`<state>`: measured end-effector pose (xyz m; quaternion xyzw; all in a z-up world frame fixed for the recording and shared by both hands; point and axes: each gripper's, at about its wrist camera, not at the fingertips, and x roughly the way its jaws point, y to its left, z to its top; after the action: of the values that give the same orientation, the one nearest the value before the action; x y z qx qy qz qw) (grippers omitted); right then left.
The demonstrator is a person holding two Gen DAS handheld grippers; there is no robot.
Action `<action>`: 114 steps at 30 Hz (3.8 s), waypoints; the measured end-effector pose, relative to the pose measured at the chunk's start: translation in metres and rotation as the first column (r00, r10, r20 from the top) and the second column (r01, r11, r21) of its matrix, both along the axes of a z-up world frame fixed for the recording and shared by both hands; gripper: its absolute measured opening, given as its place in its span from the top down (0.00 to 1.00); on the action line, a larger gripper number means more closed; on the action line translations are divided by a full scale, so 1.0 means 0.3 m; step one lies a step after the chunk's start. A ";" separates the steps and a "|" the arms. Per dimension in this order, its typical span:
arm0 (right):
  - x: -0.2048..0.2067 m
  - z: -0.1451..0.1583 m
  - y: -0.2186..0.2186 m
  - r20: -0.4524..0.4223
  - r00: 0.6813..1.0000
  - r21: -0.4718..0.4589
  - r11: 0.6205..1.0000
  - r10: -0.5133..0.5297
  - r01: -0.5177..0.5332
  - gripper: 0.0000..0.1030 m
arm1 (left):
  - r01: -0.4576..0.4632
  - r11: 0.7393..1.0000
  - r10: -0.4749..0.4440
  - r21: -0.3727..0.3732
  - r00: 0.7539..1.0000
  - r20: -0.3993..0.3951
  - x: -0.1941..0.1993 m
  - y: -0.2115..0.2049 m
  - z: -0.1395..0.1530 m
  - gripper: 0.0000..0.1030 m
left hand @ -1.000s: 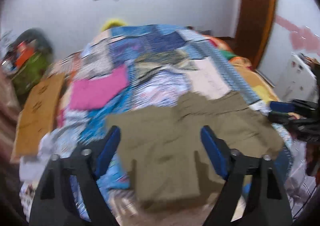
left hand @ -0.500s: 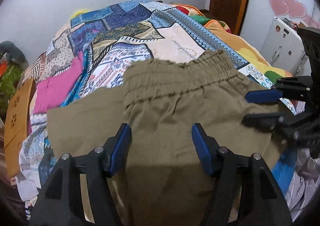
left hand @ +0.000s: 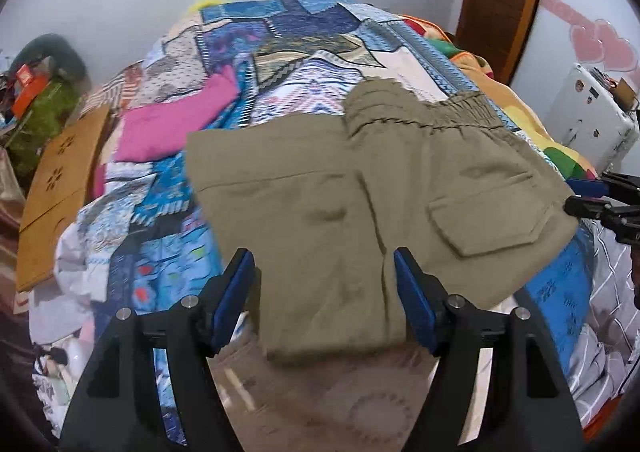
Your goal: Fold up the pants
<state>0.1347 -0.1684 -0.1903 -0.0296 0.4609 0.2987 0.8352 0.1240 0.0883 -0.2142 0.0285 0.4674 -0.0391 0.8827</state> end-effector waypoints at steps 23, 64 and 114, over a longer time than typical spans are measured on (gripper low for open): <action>0.180 -0.086 -0.024 -0.152 0.981 0.088 0.987 -0.119 0.134 0.44 | -0.211 0.933 0.159 -0.292 0.968 -0.193 0.166 0.233 -0.125 0.30; 0.485 0.319 0.317 0.209 0.977 0.132 0.988 0.046 -0.075 0.92 | -0.239 0.971 0.237 0.000 0.964 0.120 0.462 0.368 0.348 0.96; 0.826 0.243 0.807 0.137 0.986 0.045 0.994 0.090 -0.097 0.80 | -0.414 0.909 0.410 0.047 0.909 0.072 0.681 0.796 0.236 0.77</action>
<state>0.3826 0.0736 -0.1173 -0.0498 0.3936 0.3469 0.8499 0.3283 0.3269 -0.1432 -0.0426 0.4367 0.1631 0.8837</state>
